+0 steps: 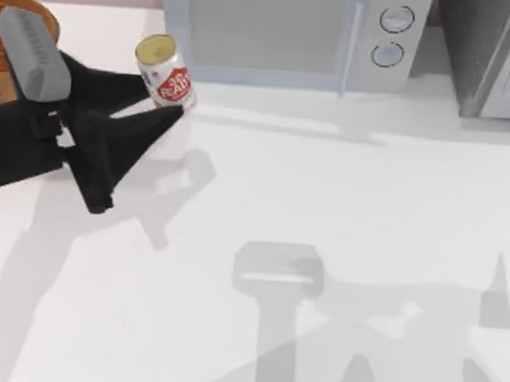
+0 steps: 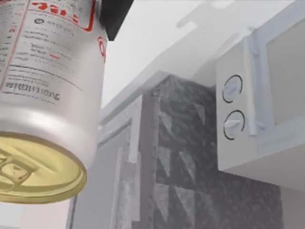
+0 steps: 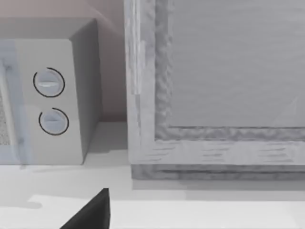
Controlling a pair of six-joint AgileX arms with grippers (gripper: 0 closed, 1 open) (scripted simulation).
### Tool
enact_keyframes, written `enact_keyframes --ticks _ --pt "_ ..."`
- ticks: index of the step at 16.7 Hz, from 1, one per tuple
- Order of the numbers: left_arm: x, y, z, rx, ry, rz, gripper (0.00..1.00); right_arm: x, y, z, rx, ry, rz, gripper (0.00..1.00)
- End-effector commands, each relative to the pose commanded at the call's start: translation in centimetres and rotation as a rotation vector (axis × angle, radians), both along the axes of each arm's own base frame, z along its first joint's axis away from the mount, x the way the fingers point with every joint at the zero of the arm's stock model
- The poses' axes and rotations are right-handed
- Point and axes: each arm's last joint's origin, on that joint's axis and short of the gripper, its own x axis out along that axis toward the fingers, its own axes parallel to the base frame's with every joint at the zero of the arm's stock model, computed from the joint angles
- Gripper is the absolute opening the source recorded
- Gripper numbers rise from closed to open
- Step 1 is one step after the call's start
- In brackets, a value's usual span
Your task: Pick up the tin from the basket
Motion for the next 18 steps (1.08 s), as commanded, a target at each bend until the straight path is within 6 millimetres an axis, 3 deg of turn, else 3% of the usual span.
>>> enact_keyframes --ticks 9,15,18 --pt "7.1 -2.4 -5.4 -0.026 0.039 -0.277 0.0 0.0 0.0 0.0 0.0 0.0 0.0 1.0" --pt "10.7 -3.6 -10.6 -0.035 0.001 -0.438 0.0 0.0 0.0 0.0 0.0 0.0 0.0 1.0" --pt "12.1 -3.8 -14.2 -0.04 -0.005 -0.507 0.0 0.0 0.0 0.0 0.0 0.0 0.0 1.0"
